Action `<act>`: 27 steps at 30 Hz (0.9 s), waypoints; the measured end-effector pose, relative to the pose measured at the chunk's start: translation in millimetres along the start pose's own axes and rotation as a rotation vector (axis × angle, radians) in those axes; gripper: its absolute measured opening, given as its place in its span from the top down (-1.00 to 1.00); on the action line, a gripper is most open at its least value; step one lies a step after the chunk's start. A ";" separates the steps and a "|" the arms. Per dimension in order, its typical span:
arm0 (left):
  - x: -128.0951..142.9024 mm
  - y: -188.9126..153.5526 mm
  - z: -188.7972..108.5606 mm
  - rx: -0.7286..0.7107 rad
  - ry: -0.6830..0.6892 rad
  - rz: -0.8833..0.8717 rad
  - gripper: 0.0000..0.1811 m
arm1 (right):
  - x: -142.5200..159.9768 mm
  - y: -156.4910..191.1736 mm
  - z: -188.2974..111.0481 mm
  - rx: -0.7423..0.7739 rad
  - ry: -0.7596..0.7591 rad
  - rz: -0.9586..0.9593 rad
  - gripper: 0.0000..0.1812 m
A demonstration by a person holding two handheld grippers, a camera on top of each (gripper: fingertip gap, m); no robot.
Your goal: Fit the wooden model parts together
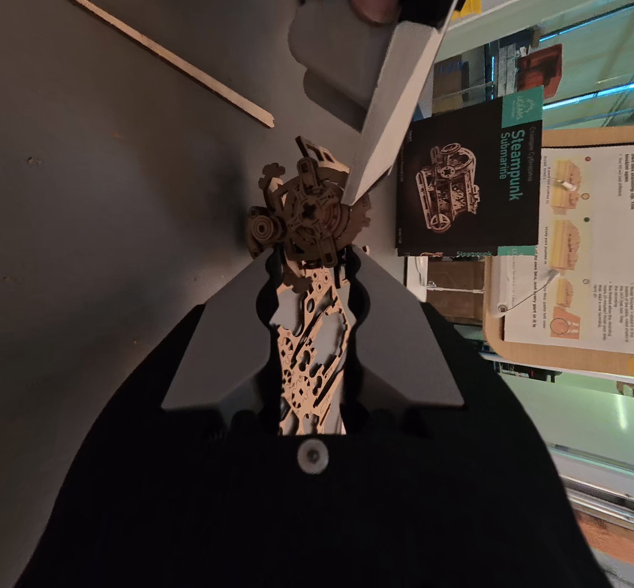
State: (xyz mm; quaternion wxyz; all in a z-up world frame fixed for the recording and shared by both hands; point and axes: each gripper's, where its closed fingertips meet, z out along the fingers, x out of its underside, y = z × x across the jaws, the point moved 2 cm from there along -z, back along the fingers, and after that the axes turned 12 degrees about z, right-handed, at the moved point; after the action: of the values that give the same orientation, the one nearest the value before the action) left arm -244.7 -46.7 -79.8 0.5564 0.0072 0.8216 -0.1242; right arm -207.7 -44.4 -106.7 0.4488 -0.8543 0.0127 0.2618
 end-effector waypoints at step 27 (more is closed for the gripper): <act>4.6 -5.8 2.7 -0.058 0.039 0.074 0.96 | 0.2 4.2 4.1 0.055 0.008 -0.075 0.62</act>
State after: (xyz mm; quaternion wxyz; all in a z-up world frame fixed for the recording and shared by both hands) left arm -244.9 -53.5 -83.8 0.5445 0.0240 0.8346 -0.0795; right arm -210.4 -43.6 -111.9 0.4815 -0.8426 -0.0103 0.2410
